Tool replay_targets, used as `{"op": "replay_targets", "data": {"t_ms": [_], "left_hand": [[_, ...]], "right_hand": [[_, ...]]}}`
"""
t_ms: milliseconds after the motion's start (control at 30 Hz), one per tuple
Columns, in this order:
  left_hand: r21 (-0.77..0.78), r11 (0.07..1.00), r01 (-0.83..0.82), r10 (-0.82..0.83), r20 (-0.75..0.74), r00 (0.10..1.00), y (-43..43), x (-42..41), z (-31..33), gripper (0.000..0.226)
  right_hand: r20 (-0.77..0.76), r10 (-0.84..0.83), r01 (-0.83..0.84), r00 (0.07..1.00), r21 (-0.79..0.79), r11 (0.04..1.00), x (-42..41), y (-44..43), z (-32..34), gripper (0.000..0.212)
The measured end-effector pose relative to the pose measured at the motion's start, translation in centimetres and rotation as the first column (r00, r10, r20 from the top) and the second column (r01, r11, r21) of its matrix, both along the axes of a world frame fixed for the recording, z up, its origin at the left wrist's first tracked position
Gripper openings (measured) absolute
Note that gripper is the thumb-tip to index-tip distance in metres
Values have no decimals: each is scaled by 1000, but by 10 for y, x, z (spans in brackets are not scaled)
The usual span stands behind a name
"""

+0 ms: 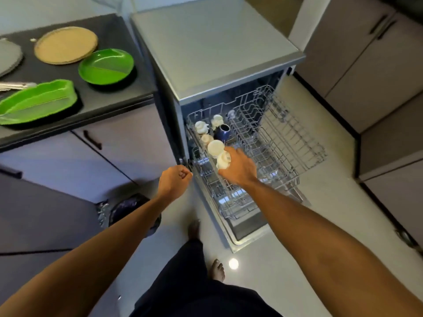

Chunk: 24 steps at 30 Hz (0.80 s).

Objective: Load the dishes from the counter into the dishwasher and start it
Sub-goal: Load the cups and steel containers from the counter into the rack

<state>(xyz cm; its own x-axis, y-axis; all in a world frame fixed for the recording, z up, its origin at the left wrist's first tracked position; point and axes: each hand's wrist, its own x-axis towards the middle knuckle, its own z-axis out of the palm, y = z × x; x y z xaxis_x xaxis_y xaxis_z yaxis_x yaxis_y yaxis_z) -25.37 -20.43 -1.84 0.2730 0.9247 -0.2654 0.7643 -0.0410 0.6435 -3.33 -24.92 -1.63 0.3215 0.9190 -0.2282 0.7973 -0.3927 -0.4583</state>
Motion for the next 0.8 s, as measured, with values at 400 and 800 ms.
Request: {"op": "replay_targets", "data": {"t_ms": [400,800], "left_hand": [[-264,961,-80,74,-30,997,107,95,-53,14],[-422,876,-234,240,-40,970,175,131,-95,52]], "right_hand": [[-107,-288,278,952,-106,955,81,67,-46,90],[-188,-355,326,916,-169,930,113,155,-90,87]]}}
